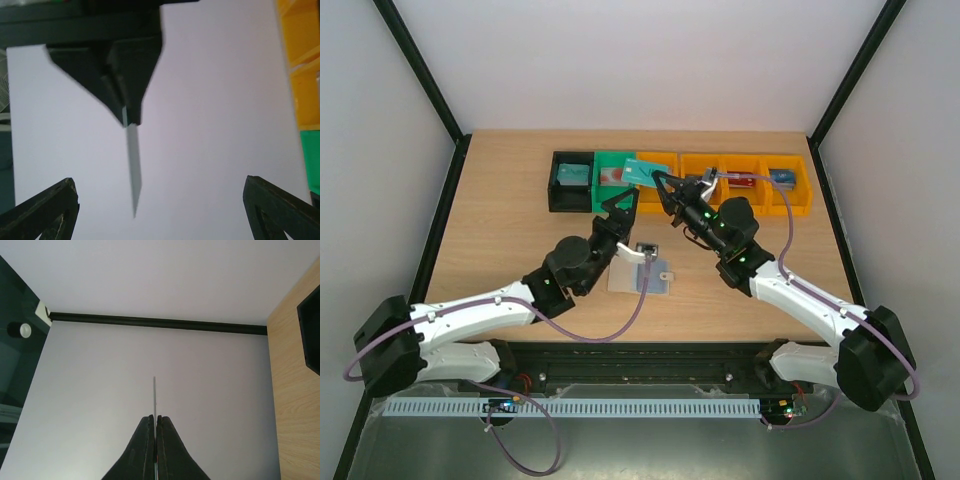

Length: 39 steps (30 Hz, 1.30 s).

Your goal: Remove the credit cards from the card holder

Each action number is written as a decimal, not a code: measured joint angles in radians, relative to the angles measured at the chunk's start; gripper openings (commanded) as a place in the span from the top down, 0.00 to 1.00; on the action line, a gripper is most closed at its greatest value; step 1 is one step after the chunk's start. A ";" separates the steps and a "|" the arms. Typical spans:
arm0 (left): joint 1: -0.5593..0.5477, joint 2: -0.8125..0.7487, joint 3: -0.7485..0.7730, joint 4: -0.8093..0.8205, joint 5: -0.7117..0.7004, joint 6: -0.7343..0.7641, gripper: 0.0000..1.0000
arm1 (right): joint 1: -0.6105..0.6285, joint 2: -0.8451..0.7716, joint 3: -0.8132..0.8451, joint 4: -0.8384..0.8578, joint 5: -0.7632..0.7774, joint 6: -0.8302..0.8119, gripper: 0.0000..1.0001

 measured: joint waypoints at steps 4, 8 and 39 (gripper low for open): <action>0.008 -0.012 0.006 0.026 -0.017 0.004 0.15 | 0.000 0.000 0.000 -0.006 0.000 -0.015 0.98; 0.050 0.027 0.063 0.023 -0.018 -0.001 0.26 | 0.002 0.004 0.007 -0.008 -0.007 -0.030 0.98; 0.060 0.116 0.146 0.013 -0.012 -0.012 0.98 | 0.012 0.031 0.039 -0.040 -0.032 -0.068 0.94</action>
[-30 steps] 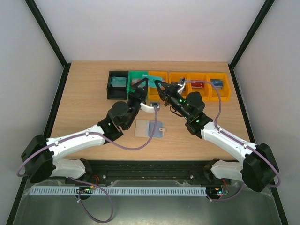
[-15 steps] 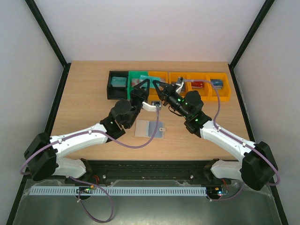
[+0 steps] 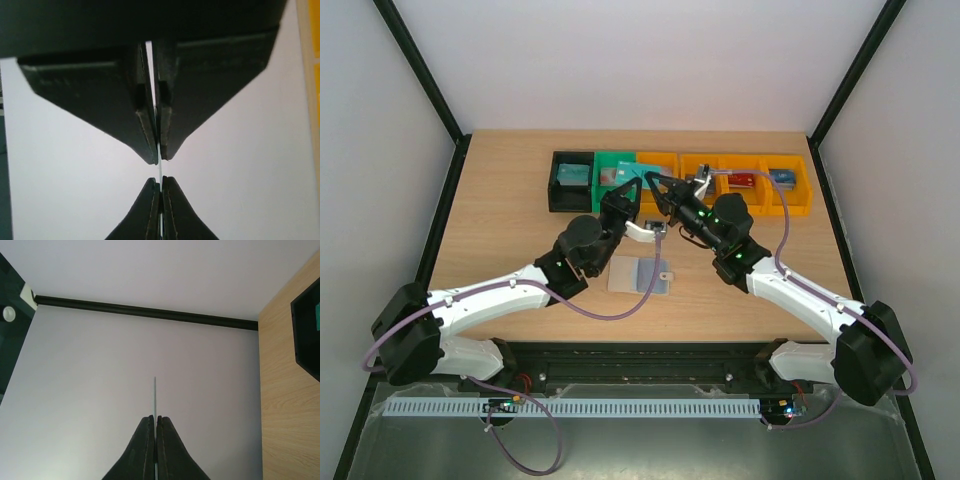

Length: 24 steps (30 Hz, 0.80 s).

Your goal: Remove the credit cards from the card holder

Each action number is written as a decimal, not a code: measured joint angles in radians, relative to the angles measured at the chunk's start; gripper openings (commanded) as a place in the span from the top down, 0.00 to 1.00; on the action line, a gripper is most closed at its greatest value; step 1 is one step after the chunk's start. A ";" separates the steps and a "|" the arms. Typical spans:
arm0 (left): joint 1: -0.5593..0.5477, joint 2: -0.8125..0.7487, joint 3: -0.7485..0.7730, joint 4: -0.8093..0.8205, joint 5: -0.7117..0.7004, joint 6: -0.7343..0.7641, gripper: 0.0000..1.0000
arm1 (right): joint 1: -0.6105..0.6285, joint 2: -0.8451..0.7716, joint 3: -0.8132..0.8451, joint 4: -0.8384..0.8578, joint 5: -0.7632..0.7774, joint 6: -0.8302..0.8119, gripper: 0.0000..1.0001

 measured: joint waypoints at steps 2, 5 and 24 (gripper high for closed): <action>0.000 -0.002 0.002 -0.016 -0.001 -0.018 0.98 | 0.000 0.000 0.000 -0.005 0.002 -0.004 0.71; 0.019 -0.011 0.026 -0.122 0.004 -0.079 0.98 | 0.000 -0.002 0.000 -0.021 0.020 -0.028 0.21; 0.726 0.346 0.855 -1.334 0.527 -0.501 0.98 | -0.154 -0.118 0.079 -0.313 0.069 -0.424 0.01</action>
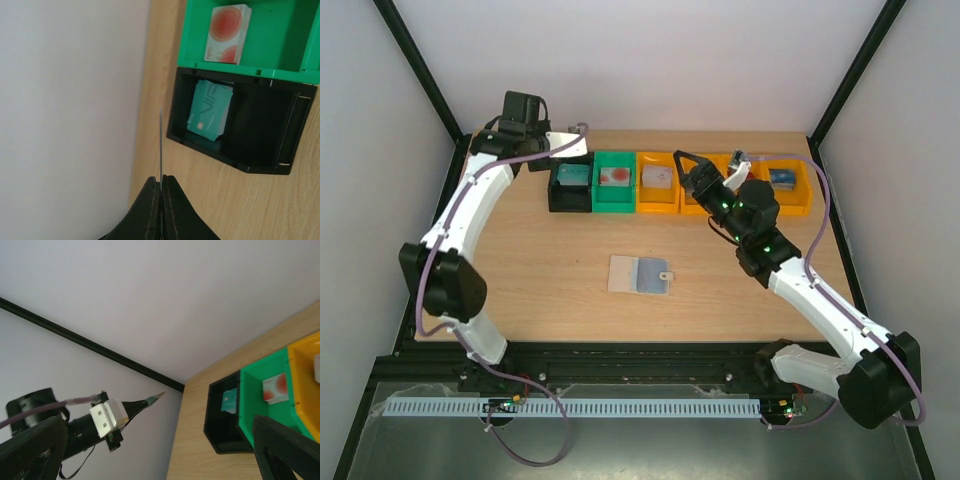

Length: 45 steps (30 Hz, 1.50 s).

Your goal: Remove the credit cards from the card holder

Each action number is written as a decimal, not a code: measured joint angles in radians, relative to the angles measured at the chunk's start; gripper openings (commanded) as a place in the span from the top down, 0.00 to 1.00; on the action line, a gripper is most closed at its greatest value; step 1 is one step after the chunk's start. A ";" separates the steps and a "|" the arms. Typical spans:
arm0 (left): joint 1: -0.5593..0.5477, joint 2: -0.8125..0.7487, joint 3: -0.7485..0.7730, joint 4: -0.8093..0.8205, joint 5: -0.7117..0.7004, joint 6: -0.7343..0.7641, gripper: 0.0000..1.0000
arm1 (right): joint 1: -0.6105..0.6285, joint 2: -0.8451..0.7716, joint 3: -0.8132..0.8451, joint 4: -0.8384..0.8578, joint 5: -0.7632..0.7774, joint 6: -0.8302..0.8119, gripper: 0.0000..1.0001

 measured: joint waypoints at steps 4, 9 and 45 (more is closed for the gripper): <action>0.048 0.129 0.094 -0.069 0.077 0.030 0.98 | -0.003 -0.006 0.000 -0.035 0.024 -0.027 0.01; 0.079 0.225 0.124 -0.066 0.146 0.089 0.98 | -0.004 -0.012 0.000 -0.053 0.067 -0.049 0.01; 0.093 0.504 -0.060 0.462 0.146 0.354 0.81 | -0.039 0.002 0.004 -0.104 0.191 -0.155 0.01</action>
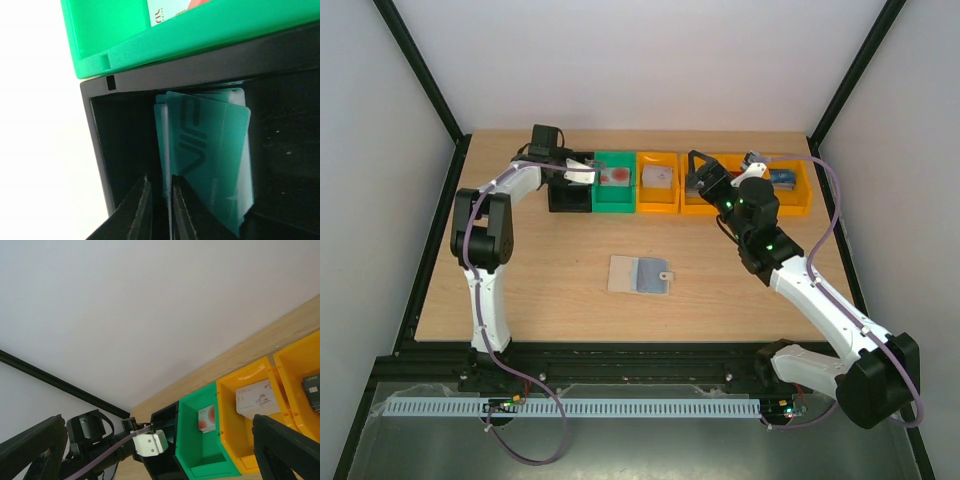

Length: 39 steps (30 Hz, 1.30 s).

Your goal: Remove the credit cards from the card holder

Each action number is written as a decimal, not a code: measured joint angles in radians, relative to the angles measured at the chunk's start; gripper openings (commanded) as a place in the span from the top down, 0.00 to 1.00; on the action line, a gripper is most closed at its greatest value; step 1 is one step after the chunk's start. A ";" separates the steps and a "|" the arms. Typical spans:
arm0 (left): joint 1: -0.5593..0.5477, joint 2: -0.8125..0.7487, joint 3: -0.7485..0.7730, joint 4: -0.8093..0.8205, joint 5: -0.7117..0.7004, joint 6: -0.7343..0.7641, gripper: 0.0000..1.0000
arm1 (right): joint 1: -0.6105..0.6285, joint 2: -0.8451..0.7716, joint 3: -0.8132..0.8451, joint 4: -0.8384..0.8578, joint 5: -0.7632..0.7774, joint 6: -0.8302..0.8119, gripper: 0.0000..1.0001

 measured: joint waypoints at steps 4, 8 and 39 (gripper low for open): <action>0.000 0.003 0.000 0.031 -0.019 -0.003 0.61 | -0.003 0.000 0.000 -0.002 0.000 0.000 0.01; -0.001 0.007 0.000 0.035 -0.032 0.000 0.48 | -0.004 -0.003 0.000 -0.010 0.003 -0.001 0.01; -0.022 -0.104 0.199 -0.154 0.027 -0.882 0.12 | -0.010 -0.085 -0.007 -0.030 0.034 -0.018 0.01</action>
